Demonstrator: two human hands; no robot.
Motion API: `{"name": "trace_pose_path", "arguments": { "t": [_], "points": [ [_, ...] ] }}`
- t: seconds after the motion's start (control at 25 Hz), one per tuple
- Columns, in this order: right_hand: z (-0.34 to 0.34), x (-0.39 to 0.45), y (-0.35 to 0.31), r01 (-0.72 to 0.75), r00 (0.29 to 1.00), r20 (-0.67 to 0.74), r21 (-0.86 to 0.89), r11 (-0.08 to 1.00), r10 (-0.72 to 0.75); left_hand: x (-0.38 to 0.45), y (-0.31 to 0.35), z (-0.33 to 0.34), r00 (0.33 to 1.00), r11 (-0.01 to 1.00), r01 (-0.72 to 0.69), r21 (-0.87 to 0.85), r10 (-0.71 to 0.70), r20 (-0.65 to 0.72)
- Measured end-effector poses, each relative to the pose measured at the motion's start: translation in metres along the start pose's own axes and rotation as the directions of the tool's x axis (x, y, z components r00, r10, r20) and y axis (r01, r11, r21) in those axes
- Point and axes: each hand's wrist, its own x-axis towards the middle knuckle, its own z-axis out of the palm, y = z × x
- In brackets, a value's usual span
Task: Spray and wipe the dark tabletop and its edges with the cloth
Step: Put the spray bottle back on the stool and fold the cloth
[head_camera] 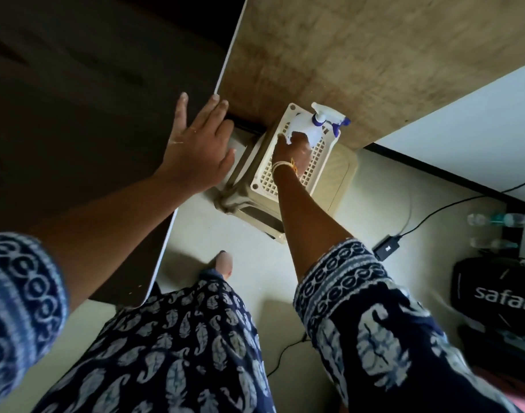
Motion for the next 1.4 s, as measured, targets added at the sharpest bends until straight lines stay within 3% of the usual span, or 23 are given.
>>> {"name": "trace_pose_path", "arguments": {
  "t": [0.24,0.4,0.56,0.72,0.92,1.04,1.16,1.28,1.4],
  "points": [
    [0.005,-0.094,-0.032,0.246,0.961,-0.15,0.083,0.966,-0.232,-0.048,-0.025,-0.03,0.999,0.992,0.038,-0.118,-0.039,-0.002],
    [0.022,-0.155,-0.06,0.312,0.94,-0.178,0.095,0.945,-0.292,-0.098,-0.074,-0.042,0.98,0.942,0.197,-0.271,-0.182,0.079],
    [0.055,-0.224,-0.077,0.308,0.951,-0.013,0.092,0.947,-0.309,-0.153,-0.13,-0.042,0.967,0.915,0.254,-0.314,-0.233,0.105],
    [0.091,-0.291,-0.089,0.257,0.949,0.135,0.193,0.947,-0.285,-0.199,-0.185,-0.043,0.948,0.886,0.292,-0.361,-0.319,-0.016],
    [0.143,-0.354,-0.114,0.29,0.909,0.251,0.19,0.938,-0.332,-0.248,-0.246,-0.046,0.865,0.81,0.441,-0.386,-0.498,-0.057],
    [0.171,-0.374,-0.132,0.439,0.812,0.397,0.067,0.896,-0.427,-0.267,-0.272,-0.043,0.828,0.765,0.506,-0.397,-0.56,-0.023],
    [0.194,-0.386,-0.151,0.56,0.695,0.586,-0.077,0.825,-0.417,-0.279,-0.29,-0.034,0.768,0.651,0.604,-0.46,-0.629,0.12],
    [0.208,-0.383,-0.165,0.489,0.735,0.59,-0.12,0.864,-0.334,-0.283,-0.299,-0.029,0.77,0.583,0.591,-0.557,-0.613,0.175],
    [0.215,-0.376,-0.173,0.492,0.745,0.622,-0.265,0.829,-0.243,-0.284,-0.307,-0.032,0.767,0.557,0.574,-0.599,-0.622,0.156]
  ]
}}
